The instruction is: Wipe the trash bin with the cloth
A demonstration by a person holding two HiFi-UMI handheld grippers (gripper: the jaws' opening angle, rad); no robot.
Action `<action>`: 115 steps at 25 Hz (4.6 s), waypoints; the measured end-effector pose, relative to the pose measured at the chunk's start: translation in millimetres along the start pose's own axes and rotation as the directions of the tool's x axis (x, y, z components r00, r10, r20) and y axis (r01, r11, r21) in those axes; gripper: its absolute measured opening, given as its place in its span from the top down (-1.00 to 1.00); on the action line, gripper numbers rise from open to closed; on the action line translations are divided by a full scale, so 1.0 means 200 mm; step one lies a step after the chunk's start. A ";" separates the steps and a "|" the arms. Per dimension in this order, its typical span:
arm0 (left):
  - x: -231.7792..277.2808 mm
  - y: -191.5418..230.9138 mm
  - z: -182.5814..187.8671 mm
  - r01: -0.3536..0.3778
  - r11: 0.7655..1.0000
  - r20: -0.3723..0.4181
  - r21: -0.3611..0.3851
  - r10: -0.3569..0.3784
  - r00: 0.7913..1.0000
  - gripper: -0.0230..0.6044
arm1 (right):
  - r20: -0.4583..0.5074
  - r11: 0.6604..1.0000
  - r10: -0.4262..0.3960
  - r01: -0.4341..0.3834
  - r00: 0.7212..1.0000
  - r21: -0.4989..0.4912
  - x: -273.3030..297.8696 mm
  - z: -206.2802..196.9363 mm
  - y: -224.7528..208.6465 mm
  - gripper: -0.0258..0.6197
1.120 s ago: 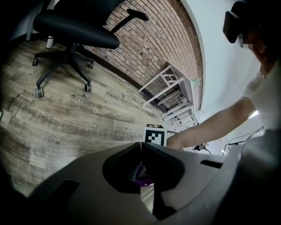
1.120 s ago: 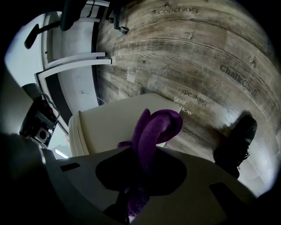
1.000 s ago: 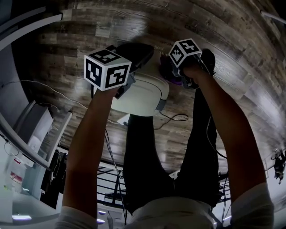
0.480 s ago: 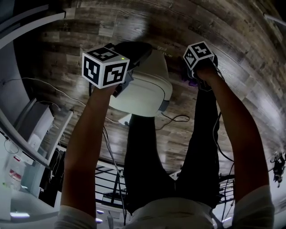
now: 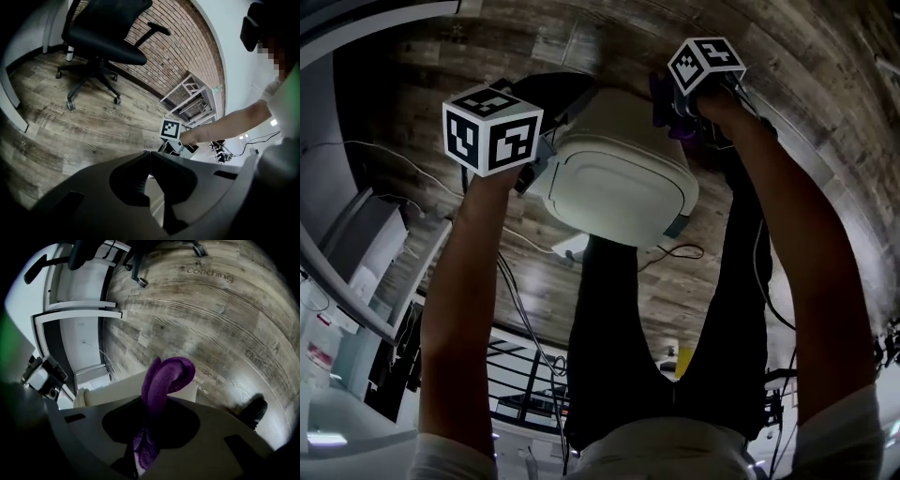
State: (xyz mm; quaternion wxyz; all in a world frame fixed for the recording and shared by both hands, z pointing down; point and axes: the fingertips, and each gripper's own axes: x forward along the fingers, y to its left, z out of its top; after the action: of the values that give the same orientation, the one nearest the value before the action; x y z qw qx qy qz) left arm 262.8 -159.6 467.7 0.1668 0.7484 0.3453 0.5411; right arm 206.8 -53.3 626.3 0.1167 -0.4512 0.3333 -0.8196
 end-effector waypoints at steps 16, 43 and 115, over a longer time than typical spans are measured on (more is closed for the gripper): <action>-0.36 0.45 -0.42 -0.057 0.987 0.078 -0.151 0.069 0.995 0.91 | -0.054 0.988 0.155 -0.155 0.986 0.014 0.52 0.44 0.80 0.68; -0.10 0.31 -0.28 0.016 0.998 -0.001 -0.054 -0.016 1.000 0.91 | -0.179 0.995 -0.065 0.050 0.982 -0.088 0.49 0.22 0.27 0.68; 0.57 -0.03 -0.15 0.108 0.990 -0.314 0.093 -0.074 0.946 0.91 | -0.183 0.989 -0.149 0.142 0.972 -0.050 0.23 -0.23 -0.64 0.69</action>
State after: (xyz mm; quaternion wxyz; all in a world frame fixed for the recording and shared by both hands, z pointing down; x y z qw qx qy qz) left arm 253.0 -80.1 553.4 0.0944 0.6454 0.4303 0.6240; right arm 158.3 41.2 723.4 0.0163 -0.3977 0.3238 -0.8583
